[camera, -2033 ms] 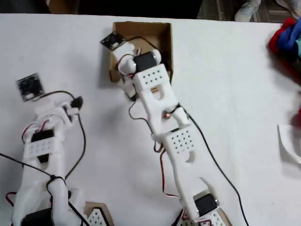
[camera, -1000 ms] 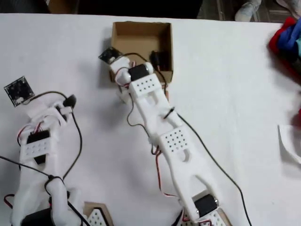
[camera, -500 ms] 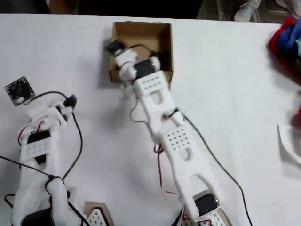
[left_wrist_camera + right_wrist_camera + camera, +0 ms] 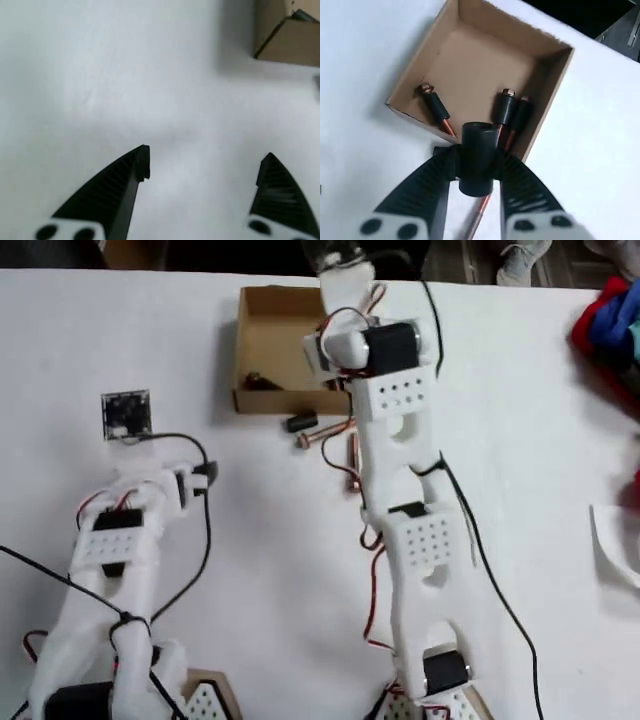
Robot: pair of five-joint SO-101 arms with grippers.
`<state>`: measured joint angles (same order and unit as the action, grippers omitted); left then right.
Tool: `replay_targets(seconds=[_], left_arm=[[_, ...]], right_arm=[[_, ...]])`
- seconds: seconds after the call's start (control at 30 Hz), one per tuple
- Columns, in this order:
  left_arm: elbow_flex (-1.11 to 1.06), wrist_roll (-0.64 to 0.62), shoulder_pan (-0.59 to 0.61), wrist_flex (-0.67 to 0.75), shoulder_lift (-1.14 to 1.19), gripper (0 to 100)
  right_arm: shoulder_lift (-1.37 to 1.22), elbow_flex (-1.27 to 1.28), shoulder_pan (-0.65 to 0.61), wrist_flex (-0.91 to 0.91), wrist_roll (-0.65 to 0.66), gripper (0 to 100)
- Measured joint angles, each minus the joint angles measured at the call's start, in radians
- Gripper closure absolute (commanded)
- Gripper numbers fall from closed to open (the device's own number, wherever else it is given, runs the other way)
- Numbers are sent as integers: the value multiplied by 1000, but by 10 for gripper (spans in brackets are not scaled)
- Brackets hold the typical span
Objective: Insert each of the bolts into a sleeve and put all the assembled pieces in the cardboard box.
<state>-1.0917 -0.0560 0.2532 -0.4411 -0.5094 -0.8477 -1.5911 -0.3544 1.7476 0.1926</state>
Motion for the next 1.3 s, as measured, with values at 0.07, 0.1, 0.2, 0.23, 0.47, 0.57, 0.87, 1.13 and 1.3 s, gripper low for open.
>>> replay_targets(seconds=[0.07,0.1,0.2,0.23,0.47,0.57,0.87,1.13,1.3], left_arm=[[38,0,-9,-29,44,649],[60,0,-14,-35,78,649],[130,0,-18,-44,201,649],[160,0,-18,-52,247,649],[402,0,-48,-287,457,649],[500,0,-68,-423,476,649],[683,157,-273,-671,482,650],[799,69,-483,-710,482,650],[829,-192,-572,-643,485,650]], right_arm=[[61,72,2,0,-32,978],[94,123,2,0,-44,977],[195,315,2,0,-77,976],[233,391,2,0,-80,976],[491,845,68,-63,-81,976],[620,1062,152,-180,-81,976],[1254,2101,298,-775,-23,977],[1407,2565,562,-1057,-78,977],[1323,2615,655,-1174,-83,977]])
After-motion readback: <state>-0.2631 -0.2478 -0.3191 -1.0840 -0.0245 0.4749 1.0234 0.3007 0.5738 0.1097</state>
